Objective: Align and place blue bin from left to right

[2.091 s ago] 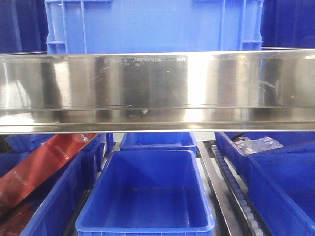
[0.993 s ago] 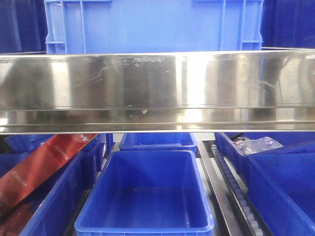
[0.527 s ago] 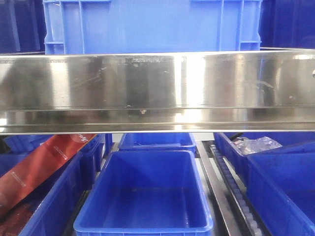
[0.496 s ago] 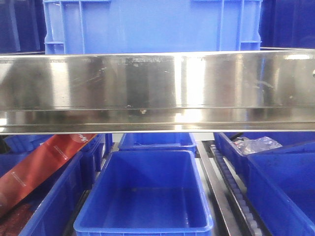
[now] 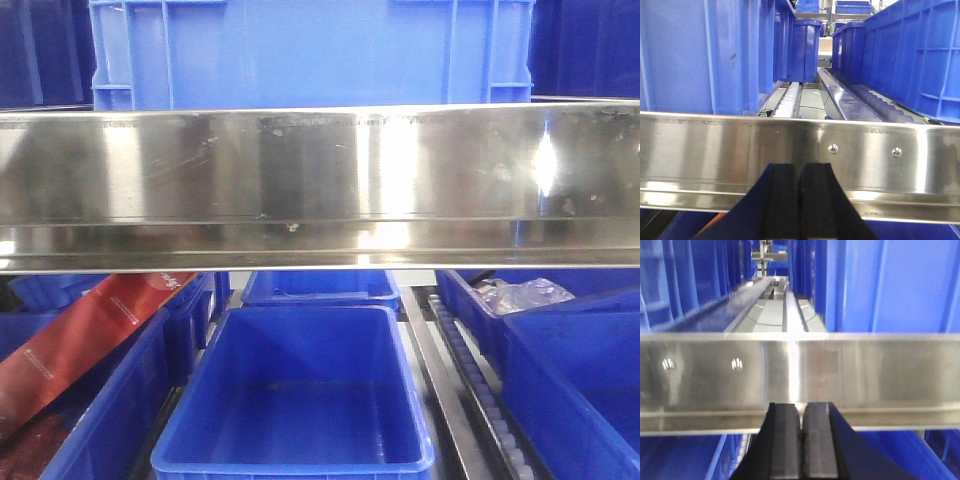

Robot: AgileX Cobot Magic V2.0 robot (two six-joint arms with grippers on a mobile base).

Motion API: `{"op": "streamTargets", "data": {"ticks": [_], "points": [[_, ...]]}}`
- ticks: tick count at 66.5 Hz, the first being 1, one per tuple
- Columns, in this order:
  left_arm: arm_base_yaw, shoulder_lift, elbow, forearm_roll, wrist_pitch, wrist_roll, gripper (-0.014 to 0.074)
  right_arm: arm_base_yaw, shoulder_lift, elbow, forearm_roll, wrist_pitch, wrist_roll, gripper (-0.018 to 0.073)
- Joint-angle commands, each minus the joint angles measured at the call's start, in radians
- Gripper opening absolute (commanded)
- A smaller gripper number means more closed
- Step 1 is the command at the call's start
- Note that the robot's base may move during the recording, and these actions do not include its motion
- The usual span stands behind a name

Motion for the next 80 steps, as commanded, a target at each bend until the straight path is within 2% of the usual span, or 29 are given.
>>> {"op": "streamTargets", "data": {"ticks": [1,80], "points": [[0.001,-0.005,-0.002,-0.007,-0.014,0.004,-0.0111,-0.008,-0.007,0.014,0.006,-0.114,-0.002,-0.0067],[0.001,-0.005,-0.002,-0.007,-0.014,0.004,-0.0111,-0.008,-0.007,0.014,0.01,-0.097,-0.002,-0.0067]]}}
